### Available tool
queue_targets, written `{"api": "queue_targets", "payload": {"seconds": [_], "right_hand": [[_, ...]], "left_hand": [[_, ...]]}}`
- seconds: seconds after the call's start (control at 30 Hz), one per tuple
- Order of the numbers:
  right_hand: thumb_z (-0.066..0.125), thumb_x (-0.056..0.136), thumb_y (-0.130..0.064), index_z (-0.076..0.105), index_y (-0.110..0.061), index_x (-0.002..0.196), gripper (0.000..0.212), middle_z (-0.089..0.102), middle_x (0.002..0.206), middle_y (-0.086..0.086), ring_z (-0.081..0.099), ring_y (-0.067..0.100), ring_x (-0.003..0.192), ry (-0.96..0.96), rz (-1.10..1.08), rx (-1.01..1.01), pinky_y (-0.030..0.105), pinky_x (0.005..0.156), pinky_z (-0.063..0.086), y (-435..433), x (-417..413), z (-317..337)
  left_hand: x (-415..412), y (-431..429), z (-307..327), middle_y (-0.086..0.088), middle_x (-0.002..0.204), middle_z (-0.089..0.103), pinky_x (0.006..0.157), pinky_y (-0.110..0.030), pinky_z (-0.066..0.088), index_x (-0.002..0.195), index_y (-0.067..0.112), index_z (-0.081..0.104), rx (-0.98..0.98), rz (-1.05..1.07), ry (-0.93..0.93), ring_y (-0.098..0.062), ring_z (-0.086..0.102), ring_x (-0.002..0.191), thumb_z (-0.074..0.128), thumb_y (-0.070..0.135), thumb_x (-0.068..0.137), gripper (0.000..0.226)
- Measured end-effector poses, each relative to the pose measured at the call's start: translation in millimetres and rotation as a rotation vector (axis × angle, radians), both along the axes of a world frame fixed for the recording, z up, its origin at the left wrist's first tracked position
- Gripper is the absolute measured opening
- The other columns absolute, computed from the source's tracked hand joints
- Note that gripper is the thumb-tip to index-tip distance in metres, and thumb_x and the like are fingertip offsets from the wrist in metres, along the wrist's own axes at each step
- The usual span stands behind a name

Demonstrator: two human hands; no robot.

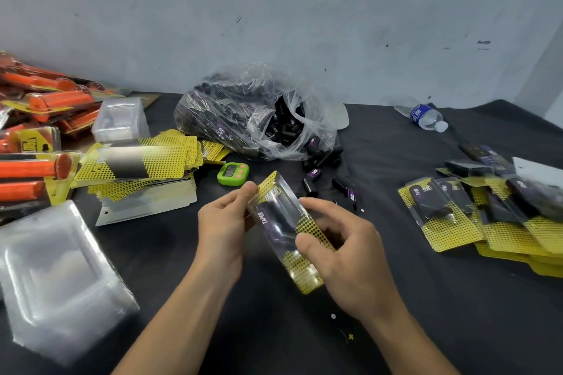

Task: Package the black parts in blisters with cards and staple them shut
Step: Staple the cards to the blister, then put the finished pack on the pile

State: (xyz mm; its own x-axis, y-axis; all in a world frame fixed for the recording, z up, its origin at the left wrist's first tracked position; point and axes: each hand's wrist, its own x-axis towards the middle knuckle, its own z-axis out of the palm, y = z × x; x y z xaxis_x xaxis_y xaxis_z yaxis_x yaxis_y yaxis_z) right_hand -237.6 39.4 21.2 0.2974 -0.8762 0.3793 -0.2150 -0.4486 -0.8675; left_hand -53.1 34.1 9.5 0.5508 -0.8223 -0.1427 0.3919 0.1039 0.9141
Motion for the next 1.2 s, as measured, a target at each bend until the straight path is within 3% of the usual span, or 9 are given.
{"api": "queue_targets", "payload": {"seconds": [0.1,0.3,0.47,0.57,0.77,0.93,1.03,1.1,1.2], "right_hand": [[0.073,0.078,-0.032,0.07,-0.041,0.124,0.047,0.077,0.09,-0.016,0.073,0.005,0.092,-0.104,-0.052,0.054,0.02,0.08,0.055,-7.9,-4.2,0.3],[0.082,0.077,-0.034,0.069,-0.043,0.123,0.049,0.078,0.096,-0.007,0.073,0.009,0.097,-0.277,-0.164,0.163,0.029,0.081,0.06,-18.1,-12.2,2.2],[0.078,0.08,-0.017,0.08,-0.016,0.101,0.021,0.079,0.1,0.014,0.077,0.025,0.091,-0.565,0.081,0.516,0.027,0.071,0.06,-27.6,-24.0,11.7],[0.065,0.092,0.005,0.08,-0.005,0.089,0.018,0.079,0.097,0.017,0.078,0.025,0.085,-0.504,0.108,0.592,0.027,0.067,0.061,-32.2,-27.8,10.3],[0.068,0.097,-0.003,0.08,-0.013,0.09,0.017,0.081,0.091,0.006,0.078,0.021,0.087,-0.312,-0.043,0.39,0.034,0.074,0.063,-38.3,-37.9,14.3],[0.066,0.095,0.002,0.078,-0.011,0.099,0.018,0.08,0.092,0.009,0.075,0.022,0.08,-0.324,0.04,0.431,0.03,0.064,0.058,-35.7,-77.4,25.6],[0.072,0.091,0.002,0.069,-0.025,0.119,0.039,0.069,0.064,-0.006,0.066,0.014,0.058,-0.428,-0.298,0.434,0.027,0.06,0.055,-36.0,-108.6,25.5],[0.075,0.09,0.0,0.052,-0.01,0.146,0.062,0.065,0.063,-0.003,0.063,0.012,0.053,-0.605,-0.517,0.491,0.024,0.059,0.057,-42.4,-131.8,22.6],[0.076,0.09,-0.004,0.066,-0.006,0.126,0.037,0.065,0.079,0.013,0.067,0.014,0.058,-0.747,-0.678,0.502,0.024,0.059,0.06,-54.0,-163.5,22.5]], "left_hand": [[3.6,1.4,-2.6,-0.013,0.086,0.079,0.063,-0.029,0.06,0.089,0.01,0.083,0.006,-0.007,-0.079,-0.017,0.071,0.07,0.082,0.019,0.08,0.014],[7.4,3.1,2.0,-0.011,0.09,0.08,0.063,-0.025,0.063,0.104,0.006,0.073,-0.048,-0.188,0.082,-0.016,0.076,0.07,0.073,0.007,0.067,0.037],[11.8,3.2,-2.1,-0.009,0.085,0.079,0.055,-0.018,0.058,0.108,0.005,0.072,-0.061,-0.063,0.171,-0.013,0.075,0.067,0.066,-0.008,0.086,0.026],[11.8,2.5,-2.2,-0.007,0.085,0.079,0.057,-0.017,0.058,0.109,0.005,0.071,-0.064,-0.039,0.13,-0.012,0.075,0.069,0.064,-0.008,0.091,0.023],[1.7,3.7,17.7,-0.009,0.089,0.073,0.059,-0.019,0.06,0.103,0.005,0.072,-0.068,-0.009,0.137,-0.012,0.073,0.07,0.068,-0.006,0.086,0.021],[-32.1,-8.6,66.3,-0.007,0.088,0.08,0.065,-0.023,0.062,0.11,0.006,0.072,-0.124,-0.075,-0.084,-0.014,0.076,0.072,0.07,-0.001,0.092,0.02],[-82.6,-30.7,92.6,-0.009,0.117,0.075,0.086,-0.037,0.063,0.132,0.011,0.061,-0.097,-0.239,-0.136,-0.019,0.075,0.101,0.068,0.013,0.098,0.035],[-122.7,-47.6,100.3,-0.002,0.129,0.067,0.097,-0.04,0.057,0.146,0.017,0.051,-0.003,-0.325,-0.334,-0.014,0.068,0.111,0.073,0.023,0.095,0.056],[-185.2,-68.8,100.2,0.004,0.144,0.056,0.092,-0.03,0.048,0.156,0.022,0.04,0.108,-0.568,-0.618,-0.009,0.058,0.116,0.075,0.033,0.088,0.077]]}}
